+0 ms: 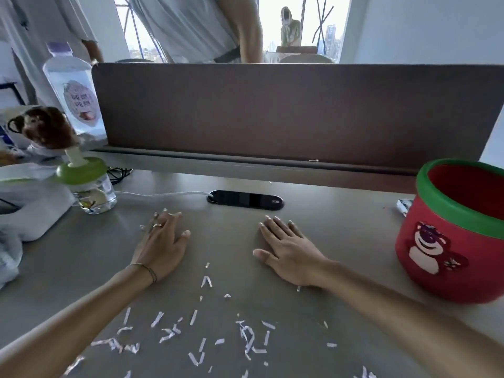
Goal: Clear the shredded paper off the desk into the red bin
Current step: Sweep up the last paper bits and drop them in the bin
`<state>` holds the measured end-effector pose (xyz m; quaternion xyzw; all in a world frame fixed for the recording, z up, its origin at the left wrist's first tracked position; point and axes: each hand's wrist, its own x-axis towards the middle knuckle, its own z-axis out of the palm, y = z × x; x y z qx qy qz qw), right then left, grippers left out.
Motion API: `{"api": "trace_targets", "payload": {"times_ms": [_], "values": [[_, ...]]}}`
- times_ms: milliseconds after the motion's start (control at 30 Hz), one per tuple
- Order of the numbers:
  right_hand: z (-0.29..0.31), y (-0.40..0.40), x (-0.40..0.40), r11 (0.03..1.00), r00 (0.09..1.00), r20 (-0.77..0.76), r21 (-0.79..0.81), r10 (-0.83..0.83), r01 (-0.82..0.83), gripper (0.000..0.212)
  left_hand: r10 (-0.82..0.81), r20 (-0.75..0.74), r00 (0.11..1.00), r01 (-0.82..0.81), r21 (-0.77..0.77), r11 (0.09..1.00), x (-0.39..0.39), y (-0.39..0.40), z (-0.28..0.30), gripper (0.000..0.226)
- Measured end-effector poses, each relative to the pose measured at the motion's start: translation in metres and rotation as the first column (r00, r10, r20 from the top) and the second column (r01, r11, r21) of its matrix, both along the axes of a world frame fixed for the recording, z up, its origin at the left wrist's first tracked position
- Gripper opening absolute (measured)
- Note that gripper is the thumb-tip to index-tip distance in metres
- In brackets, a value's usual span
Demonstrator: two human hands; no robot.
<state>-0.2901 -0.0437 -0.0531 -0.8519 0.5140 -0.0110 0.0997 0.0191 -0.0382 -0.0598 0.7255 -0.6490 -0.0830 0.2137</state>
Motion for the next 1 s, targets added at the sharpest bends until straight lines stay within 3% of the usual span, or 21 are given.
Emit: {"api": "trace_targets", "payload": {"times_ms": [100, 233, 367, 467, 700, 800, 1000], "values": [[0.007, 0.033, 0.014, 0.986, 0.987, 0.029, 0.041, 0.161, -0.162, 0.092, 0.048, 0.049, 0.998, -0.053, 0.11, 0.993, 0.002, -0.016, 0.002, 0.064], [0.011, 0.035, 0.02, 0.972, 0.969, 0.134, 0.08, 0.209, -0.221, 0.075, -0.134, 0.175, 0.975, 0.104, 0.173, 0.979, -0.015, -0.006, 0.002, 0.069], [0.006, 0.01, 0.029, 0.99, 0.987, 0.099, 0.041, 0.127, -0.131, 0.065, -0.367, 0.135, 0.92, 0.339, 0.192, 0.921, -0.021, 0.035, 0.009, 0.065], [0.002, -0.005, 0.052, 0.994, 0.993, 0.041, 0.028, 0.107, -0.108, 0.067, -0.449, 0.001, 0.893, 0.445, 0.145, 0.884, -0.017, 0.068, 0.02, 0.056], [0.0, 0.012, 0.128, 0.957, 0.956, 0.031, 0.012, 0.291, -0.291, 0.069, -0.35, -0.141, 0.926, 0.349, -0.035, 0.936, 0.025, 0.115, 0.03, 0.047], [-0.001, 0.035, 0.146, 0.919, 0.919, 0.015, 0.009, 0.395, -0.395, 0.069, -0.293, -0.136, 0.946, 0.277, -0.124, 0.953, 0.05, 0.128, 0.028, 0.038], [0.001, 0.081, 0.157, 0.849, 0.849, -0.002, 0.007, 0.529, -0.529, 0.089, -0.16, -0.067, 0.985, 0.155, -0.074, 0.985, 0.095, 0.163, 0.023, 0.047]]}}
